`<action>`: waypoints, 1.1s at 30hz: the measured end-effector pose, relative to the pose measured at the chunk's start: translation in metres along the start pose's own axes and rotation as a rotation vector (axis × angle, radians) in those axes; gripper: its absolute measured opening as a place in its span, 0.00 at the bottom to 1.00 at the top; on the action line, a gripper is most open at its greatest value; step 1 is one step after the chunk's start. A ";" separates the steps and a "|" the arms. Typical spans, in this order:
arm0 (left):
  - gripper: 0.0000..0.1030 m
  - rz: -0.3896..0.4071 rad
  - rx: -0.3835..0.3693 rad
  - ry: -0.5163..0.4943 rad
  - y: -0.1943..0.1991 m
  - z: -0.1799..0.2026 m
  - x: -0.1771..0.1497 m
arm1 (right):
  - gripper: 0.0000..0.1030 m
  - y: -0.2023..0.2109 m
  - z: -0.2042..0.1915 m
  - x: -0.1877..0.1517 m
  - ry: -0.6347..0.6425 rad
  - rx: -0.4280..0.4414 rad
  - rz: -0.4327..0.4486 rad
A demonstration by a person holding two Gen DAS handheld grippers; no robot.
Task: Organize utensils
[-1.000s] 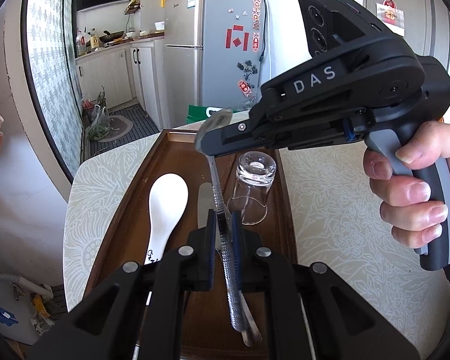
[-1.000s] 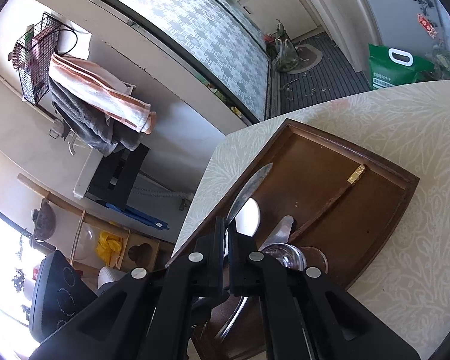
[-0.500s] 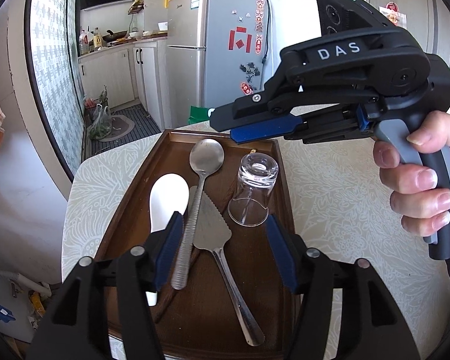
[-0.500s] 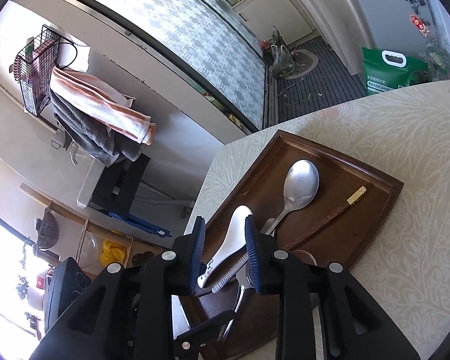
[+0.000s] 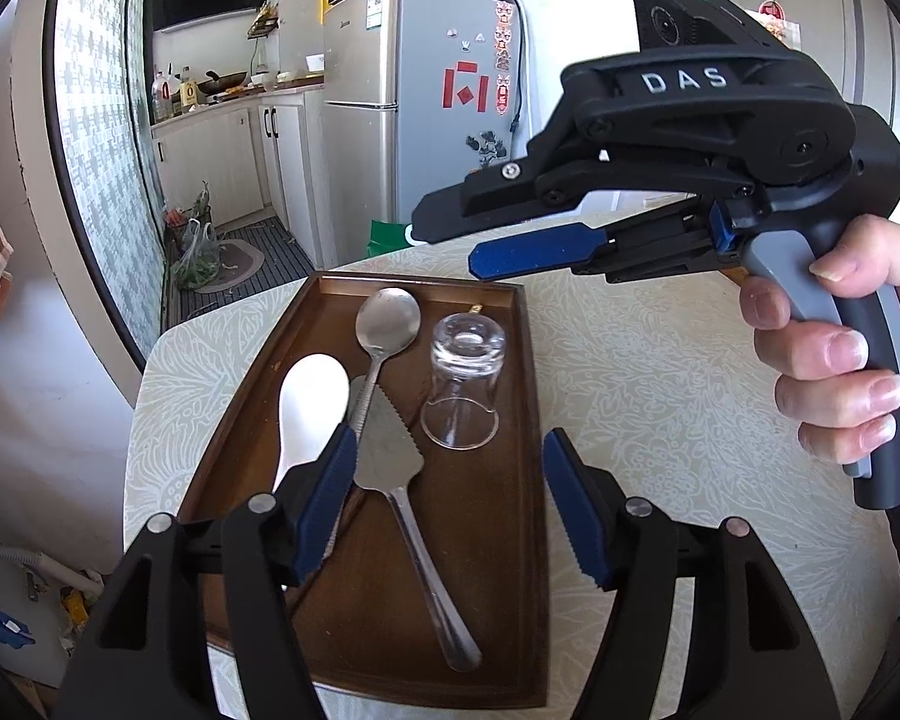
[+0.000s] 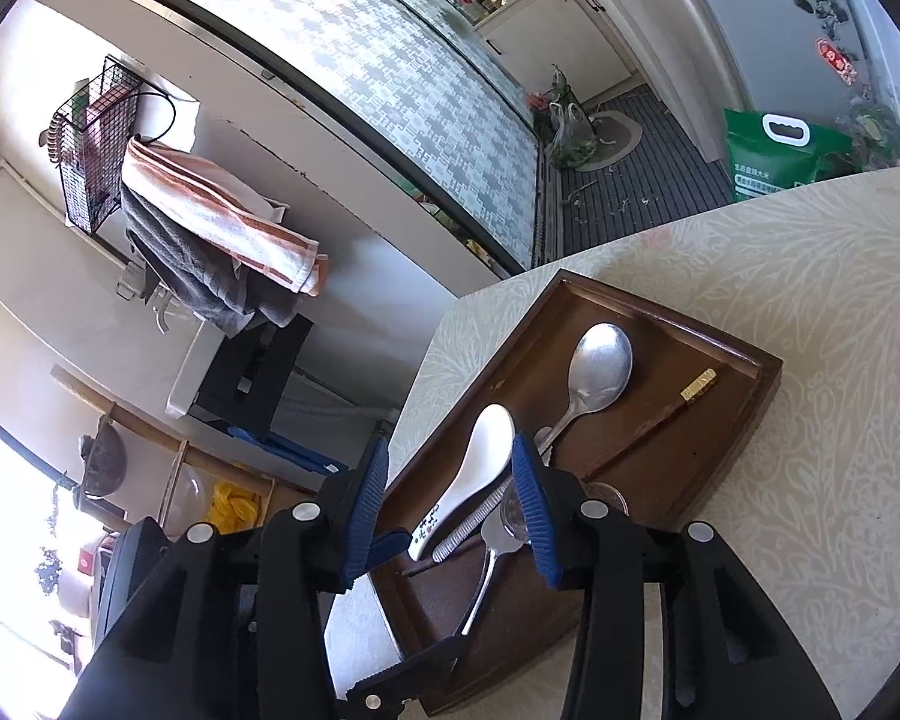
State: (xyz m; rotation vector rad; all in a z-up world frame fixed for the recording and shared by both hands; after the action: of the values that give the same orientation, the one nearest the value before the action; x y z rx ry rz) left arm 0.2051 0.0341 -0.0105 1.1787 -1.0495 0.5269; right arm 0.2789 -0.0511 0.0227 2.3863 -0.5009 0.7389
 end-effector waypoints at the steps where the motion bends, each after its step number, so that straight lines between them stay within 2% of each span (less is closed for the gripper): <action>1: 0.67 0.000 0.003 0.000 0.004 0.004 0.000 | 0.43 0.005 0.000 -0.003 0.017 -0.009 0.002; 7: 0.73 0.033 0.068 0.050 0.032 0.028 -0.012 | 0.46 0.045 0.001 -0.034 0.191 -0.090 0.047; 16: 0.76 0.100 0.170 0.044 0.062 0.050 -0.034 | 0.61 0.102 0.002 -0.079 0.422 -0.211 0.171; 18: 0.76 0.118 0.181 0.072 0.068 0.048 -0.036 | 0.68 0.110 0.003 -0.087 0.464 -0.219 0.185; 24: 0.77 0.138 0.234 0.092 0.078 0.045 -0.043 | 0.76 0.120 0.010 -0.111 0.556 -0.208 0.214; 29: 0.82 0.133 0.275 0.080 0.076 0.045 -0.047 | 0.77 0.114 0.019 -0.122 0.544 -0.153 0.196; 33: 0.84 0.138 0.276 0.099 0.076 0.042 -0.049 | 0.79 0.111 0.021 -0.127 0.589 -0.178 0.197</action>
State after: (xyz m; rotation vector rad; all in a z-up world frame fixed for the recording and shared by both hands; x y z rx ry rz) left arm 0.1054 0.0299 -0.0159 1.3116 -0.9987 0.8510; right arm 0.1328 -0.1263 -0.0217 1.8494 -0.5212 1.3617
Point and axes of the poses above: each gripper's, at about its wrist camera, not at the fingertips, and y roughly against the way its jaws point, z to its right, x to its top, the point moved 6 cm from there along -y, roughly the way its jaws point, and after that the axes turned 12 degrees about z, right-handed, at the moved point
